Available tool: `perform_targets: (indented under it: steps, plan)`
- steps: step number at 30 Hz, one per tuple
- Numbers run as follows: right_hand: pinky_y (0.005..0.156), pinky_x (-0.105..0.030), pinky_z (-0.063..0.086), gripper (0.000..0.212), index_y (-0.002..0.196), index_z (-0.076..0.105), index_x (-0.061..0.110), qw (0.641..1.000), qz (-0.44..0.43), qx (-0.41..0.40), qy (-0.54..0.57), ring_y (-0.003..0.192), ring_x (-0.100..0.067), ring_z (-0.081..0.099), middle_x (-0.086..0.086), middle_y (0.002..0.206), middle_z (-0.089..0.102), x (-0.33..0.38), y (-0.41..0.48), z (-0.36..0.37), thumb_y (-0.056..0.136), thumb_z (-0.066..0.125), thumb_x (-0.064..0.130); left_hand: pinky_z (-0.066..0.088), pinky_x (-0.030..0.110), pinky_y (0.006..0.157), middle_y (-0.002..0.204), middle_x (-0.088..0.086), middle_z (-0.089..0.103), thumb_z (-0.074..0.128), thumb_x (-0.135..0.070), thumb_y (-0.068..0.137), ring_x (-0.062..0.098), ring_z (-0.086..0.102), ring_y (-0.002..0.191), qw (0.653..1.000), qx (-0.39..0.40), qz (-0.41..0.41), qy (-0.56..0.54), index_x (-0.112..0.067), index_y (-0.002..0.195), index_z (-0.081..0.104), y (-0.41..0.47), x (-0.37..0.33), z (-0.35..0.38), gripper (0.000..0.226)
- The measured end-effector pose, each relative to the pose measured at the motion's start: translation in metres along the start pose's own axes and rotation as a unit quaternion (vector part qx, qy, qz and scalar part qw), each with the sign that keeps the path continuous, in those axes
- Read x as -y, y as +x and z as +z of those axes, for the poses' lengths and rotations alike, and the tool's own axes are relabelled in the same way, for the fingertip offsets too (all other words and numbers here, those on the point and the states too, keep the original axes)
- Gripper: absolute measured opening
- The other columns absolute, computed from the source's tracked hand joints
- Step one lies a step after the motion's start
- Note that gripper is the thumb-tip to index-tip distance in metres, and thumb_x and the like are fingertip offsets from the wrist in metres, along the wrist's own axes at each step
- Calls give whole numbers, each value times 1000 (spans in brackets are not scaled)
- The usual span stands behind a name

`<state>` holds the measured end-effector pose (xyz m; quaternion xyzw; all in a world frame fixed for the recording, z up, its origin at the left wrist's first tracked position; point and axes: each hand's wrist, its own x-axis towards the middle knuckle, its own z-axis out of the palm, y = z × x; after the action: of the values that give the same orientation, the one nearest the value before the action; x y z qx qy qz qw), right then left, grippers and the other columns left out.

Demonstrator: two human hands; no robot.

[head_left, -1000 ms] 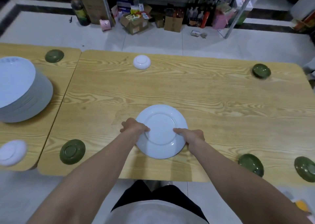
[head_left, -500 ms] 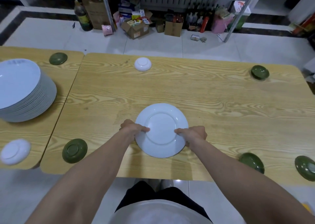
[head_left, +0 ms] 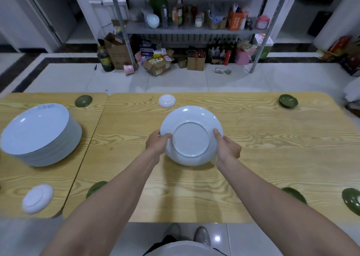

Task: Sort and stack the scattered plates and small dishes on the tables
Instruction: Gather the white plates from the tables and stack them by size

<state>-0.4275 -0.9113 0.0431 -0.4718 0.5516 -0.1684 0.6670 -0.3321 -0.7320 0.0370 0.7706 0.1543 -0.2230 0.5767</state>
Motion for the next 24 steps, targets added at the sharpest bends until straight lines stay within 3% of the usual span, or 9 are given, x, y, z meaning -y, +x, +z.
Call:
perform_targets:
  steps: [4,7,10,13,14,16,19,21,24]
  plan:
    - [53,-22,46,44,60,65,17,995,13,-38,93,63,-10,64,9,68,66,17,-9,4,63,86,56,49,31,76,102,-6,65,52,-39,98,19,62,96,994,40,-6,-98,-22,109,62,-6,-24,-3,22]
    - [60,-25,49,46,63,66,18,992,8,-35,125,68,-10,66,10,69,67,24,-14,7,62,83,61,45,30,86,94,-8,61,47,-44,101,16,58,92,990,53,14,-131,-22,95,60,-7,-29,-2,26]
    - [63,-26,51,43,70,66,19,988,9,-6,156,71,-13,68,12,72,66,28,-15,6,61,85,56,43,28,86,97,-6,57,45,-42,103,19,54,98,986,58,5,-155,-17,98,58,-7,-26,-4,29]
    - [55,-24,47,33,71,62,12,986,10,3,164,56,-5,64,8,66,64,32,-10,4,67,83,38,46,25,90,109,8,58,49,-19,102,23,55,109,973,60,-15,-224,-6,99,58,-9,-23,-9,17]
    - [53,-24,47,27,68,59,11,987,10,2,160,49,-4,61,6,62,61,32,-8,3,69,78,29,47,25,88,103,12,56,48,-8,100,23,55,104,969,67,-10,-237,-3,93,57,-11,-22,-11,13]
    - [50,-25,47,13,67,58,10,989,15,12,148,50,-8,58,3,64,61,31,-5,-1,73,69,15,46,24,74,79,9,46,43,11,91,20,50,79,974,88,25,-208,-6,72,49,-15,-19,-16,26]
    - [55,-26,49,16,74,67,14,994,7,59,95,64,-16,60,2,77,66,24,0,-11,78,60,1,50,23,68,79,5,65,38,23,78,17,60,76,982,130,90,-104,-4,79,64,-22,-13,-22,38]
    - [51,-26,53,27,87,71,19,993,-19,111,32,67,-17,67,2,82,71,22,3,-19,82,61,-5,54,25,74,89,-1,72,39,24,74,13,65,82,981,132,119,-72,-12,93,73,-24,-9,-24,53]
    - [51,-32,58,37,112,68,16,983,-23,177,-34,80,-26,72,-8,100,72,21,4,-30,85,65,-9,55,30,83,97,-10,75,43,21,76,11,67,92,982,118,135,-53,-28,91,77,-25,-8,-24,62]
